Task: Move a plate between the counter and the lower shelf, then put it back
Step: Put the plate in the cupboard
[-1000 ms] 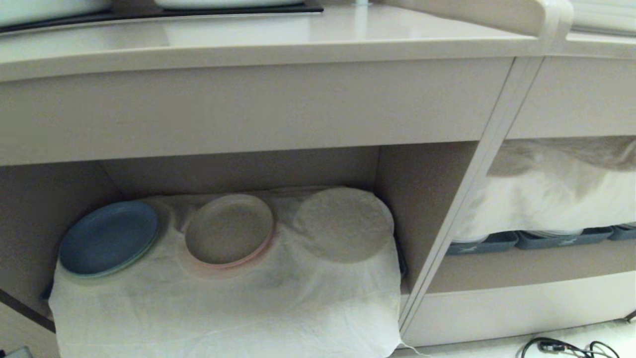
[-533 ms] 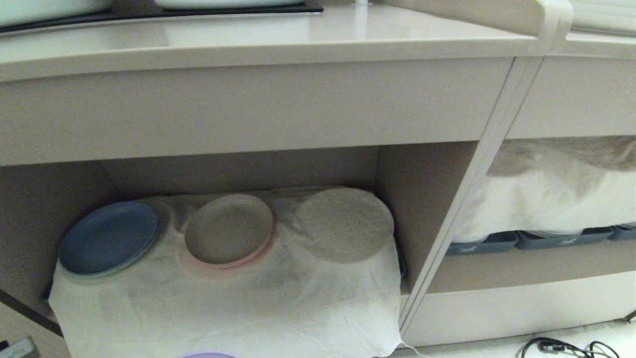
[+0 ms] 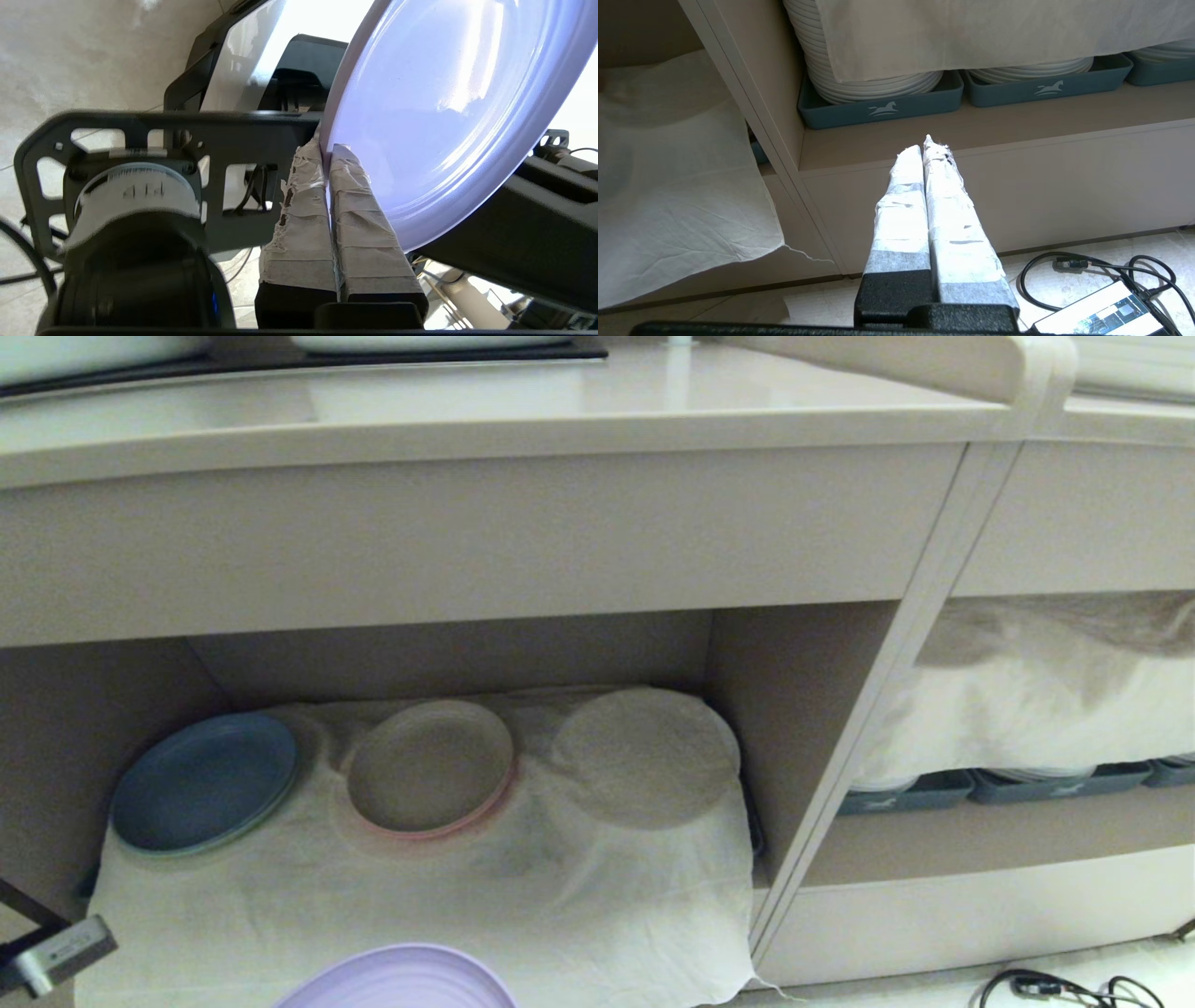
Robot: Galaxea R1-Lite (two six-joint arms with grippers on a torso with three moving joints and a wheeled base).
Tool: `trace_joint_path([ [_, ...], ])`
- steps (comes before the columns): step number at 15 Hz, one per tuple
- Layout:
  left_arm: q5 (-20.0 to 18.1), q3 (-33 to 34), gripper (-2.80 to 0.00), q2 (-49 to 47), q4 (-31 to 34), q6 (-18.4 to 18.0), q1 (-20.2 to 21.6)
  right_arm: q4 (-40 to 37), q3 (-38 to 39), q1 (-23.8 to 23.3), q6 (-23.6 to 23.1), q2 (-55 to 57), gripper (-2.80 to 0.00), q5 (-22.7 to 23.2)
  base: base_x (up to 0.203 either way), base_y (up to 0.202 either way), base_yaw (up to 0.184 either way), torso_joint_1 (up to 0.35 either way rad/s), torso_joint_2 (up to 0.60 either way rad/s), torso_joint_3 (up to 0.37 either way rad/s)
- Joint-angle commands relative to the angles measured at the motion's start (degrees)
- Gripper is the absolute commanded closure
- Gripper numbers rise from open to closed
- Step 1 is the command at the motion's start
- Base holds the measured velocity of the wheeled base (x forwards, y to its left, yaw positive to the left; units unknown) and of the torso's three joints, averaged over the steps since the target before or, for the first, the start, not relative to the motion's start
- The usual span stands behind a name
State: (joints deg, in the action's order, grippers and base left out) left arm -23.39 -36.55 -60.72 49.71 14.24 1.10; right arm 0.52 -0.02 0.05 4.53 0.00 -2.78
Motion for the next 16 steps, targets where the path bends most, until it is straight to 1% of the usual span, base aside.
trace_joint_path([
  [1,-0.5,-0.2,0.0,-3.9,-1.4,0.1,0.0,0.1,0.0,0.0,0.0,0.0,0.0,0.0,0.0,0.0,0.0,0.0,0.0,0.0],
  [6,-1.0,-0.1,0.0,-9.5,-6.1,0.0,-0.1,0.0,0.0,0.0,0.0,0.0,0.0,0.0,0.0,0.0,0.0,0.0,0.0,0.0],
  [9,-1.8,0.0,0.0,-9.6,-6.0,0.0,-0.1,0.0,0.0,0.0,0.0,0.0,0.0,0.0,0.0,0.0,0.0,0.0,0.0,0.0],
  [16,-2.0,-0.2,0.0,-8.4,-5.9,-0.3,-0.2,0.1,0.0,0.0,0.0,0.0,0.0,0.0,0.0,0.0,0.0,0.0,0.0,0.0],
])
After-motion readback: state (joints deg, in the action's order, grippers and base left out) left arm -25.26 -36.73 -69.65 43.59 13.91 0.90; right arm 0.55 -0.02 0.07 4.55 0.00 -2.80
